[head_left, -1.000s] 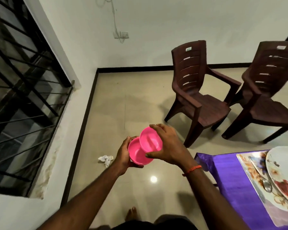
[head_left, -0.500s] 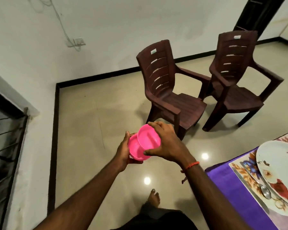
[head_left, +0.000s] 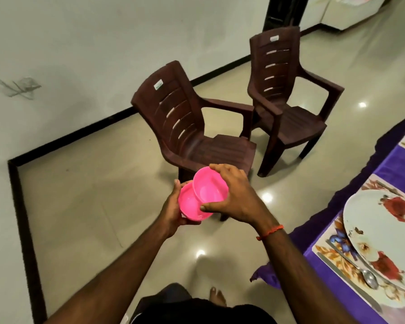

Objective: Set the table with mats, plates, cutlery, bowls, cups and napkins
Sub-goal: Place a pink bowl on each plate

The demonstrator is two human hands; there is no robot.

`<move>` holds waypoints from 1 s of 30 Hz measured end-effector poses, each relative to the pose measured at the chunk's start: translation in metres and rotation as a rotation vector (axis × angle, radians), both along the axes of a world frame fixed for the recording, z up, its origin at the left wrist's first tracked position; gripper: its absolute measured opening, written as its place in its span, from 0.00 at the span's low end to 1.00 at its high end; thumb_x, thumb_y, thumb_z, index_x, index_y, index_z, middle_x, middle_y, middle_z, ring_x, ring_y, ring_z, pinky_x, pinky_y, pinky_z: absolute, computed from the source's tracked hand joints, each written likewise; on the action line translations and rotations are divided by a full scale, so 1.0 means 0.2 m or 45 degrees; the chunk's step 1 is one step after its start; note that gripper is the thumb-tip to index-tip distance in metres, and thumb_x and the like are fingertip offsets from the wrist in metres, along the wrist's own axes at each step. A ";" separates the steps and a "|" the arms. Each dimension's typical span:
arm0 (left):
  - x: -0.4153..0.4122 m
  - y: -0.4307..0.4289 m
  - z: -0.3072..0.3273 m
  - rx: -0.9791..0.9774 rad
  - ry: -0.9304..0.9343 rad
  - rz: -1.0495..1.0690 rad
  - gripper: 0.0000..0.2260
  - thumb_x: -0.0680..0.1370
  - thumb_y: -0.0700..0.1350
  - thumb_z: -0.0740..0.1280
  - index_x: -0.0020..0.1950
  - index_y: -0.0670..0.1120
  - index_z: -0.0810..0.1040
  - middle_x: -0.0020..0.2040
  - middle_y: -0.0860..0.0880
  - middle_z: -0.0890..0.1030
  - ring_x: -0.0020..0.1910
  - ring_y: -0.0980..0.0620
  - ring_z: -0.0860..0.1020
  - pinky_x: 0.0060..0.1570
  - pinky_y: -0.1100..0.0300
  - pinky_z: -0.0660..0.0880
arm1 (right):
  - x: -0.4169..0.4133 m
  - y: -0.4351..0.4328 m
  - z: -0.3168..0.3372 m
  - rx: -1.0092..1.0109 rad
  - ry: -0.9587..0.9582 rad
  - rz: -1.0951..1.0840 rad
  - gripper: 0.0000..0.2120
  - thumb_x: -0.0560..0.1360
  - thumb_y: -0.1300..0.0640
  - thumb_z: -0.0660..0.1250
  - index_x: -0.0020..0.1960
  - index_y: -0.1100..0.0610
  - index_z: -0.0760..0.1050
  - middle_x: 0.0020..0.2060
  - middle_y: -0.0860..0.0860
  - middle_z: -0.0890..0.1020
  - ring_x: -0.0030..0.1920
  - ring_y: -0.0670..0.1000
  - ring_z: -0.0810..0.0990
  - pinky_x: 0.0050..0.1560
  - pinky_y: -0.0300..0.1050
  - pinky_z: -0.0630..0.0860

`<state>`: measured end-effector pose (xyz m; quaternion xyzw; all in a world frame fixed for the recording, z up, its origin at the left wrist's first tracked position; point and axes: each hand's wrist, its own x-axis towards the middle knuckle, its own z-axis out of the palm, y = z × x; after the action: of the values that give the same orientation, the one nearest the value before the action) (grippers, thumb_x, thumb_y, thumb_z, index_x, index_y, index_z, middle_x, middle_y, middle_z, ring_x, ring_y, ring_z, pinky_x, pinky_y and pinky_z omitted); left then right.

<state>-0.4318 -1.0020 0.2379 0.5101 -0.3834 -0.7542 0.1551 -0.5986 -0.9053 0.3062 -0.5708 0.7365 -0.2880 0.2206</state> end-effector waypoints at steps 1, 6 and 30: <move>-0.06 -0.05 -0.01 0.006 0.002 -0.042 0.26 0.77 0.72 0.54 0.62 0.59 0.80 0.61 0.44 0.83 0.58 0.37 0.81 0.44 0.41 0.81 | -0.04 -0.02 0.00 0.008 -0.002 -0.035 0.52 0.59 0.36 0.81 0.77 0.46 0.61 0.73 0.45 0.66 0.71 0.51 0.62 0.65 0.52 0.71; -0.31 -0.26 -0.02 -0.004 0.032 -0.272 0.26 0.76 0.73 0.52 0.59 0.62 0.81 0.59 0.47 0.85 0.57 0.40 0.82 0.44 0.41 0.81 | -0.20 -0.12 0.00 0.065 -0.012 -0.226 0.53 0.60 0.39 0.82 0.78 0.47 0.60 0.74 0.47 0.65 0.72 0.52 0.61 0.66 0.54 0.71; -1.68 -0.28 -0.02 0.126 0.065 -1.252 0.33 0.71 0.75 0.58 0.64 0.55 0.80 0.63 0.41 0.81 0.57 0.32 0.81 0.41 0.40 0.81 | -0.80 0.24 0.04 0.053 0.026 -1.374 0.51 0.61 0.40 0.82 0.77 0.47 0.61 0.72 0.47 0.67 0.68 0.50 0.65 0.65 0.49 0.70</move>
<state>-0.7679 -1.0581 0.2336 0.2569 -0.5384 -0.7677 -0.2342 -0.7592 -0.8581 0.3145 -0.1095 0.9328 -0.3404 0.0453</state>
